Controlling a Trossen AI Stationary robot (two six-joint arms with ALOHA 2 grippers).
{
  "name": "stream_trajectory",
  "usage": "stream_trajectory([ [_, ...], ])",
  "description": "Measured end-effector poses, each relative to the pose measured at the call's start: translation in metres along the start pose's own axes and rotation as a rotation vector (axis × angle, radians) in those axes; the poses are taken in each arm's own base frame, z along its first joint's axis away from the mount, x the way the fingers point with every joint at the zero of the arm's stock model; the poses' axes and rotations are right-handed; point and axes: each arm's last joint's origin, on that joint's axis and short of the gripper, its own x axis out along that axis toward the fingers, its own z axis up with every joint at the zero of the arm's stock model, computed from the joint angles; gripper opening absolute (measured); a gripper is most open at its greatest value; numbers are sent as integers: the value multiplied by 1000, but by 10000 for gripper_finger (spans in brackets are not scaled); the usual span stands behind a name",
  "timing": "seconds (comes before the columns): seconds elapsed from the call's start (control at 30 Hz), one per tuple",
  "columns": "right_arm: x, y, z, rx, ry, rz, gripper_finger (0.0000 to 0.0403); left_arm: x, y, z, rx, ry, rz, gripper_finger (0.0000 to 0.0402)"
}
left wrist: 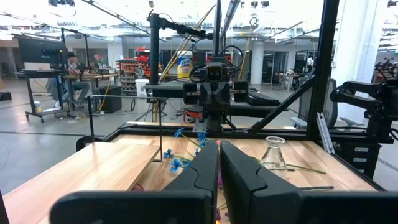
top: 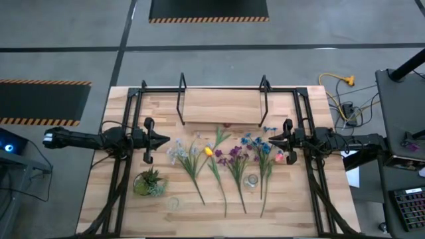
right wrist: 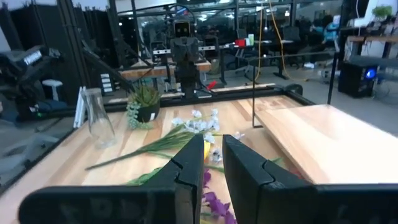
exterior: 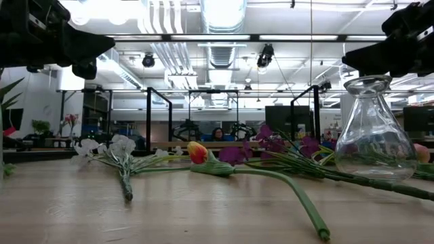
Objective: Pick and place flowers into a vace then onto a shelf
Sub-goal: Prepare the right transparent vase
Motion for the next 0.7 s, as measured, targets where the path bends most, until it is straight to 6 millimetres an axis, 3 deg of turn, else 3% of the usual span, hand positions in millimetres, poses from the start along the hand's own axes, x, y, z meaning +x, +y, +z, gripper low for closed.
stream_trajectory([
  [0.23,0,0,2,60,-25,4,71,0,0,0,0,0,0,0],
  [0.53,0,1,7,91,-68,8,183,0,0,0,0,0,0,0],
  [0.7,0,-2,7,99,-91,-100,230,0,0,0,0,0,0,0],
])
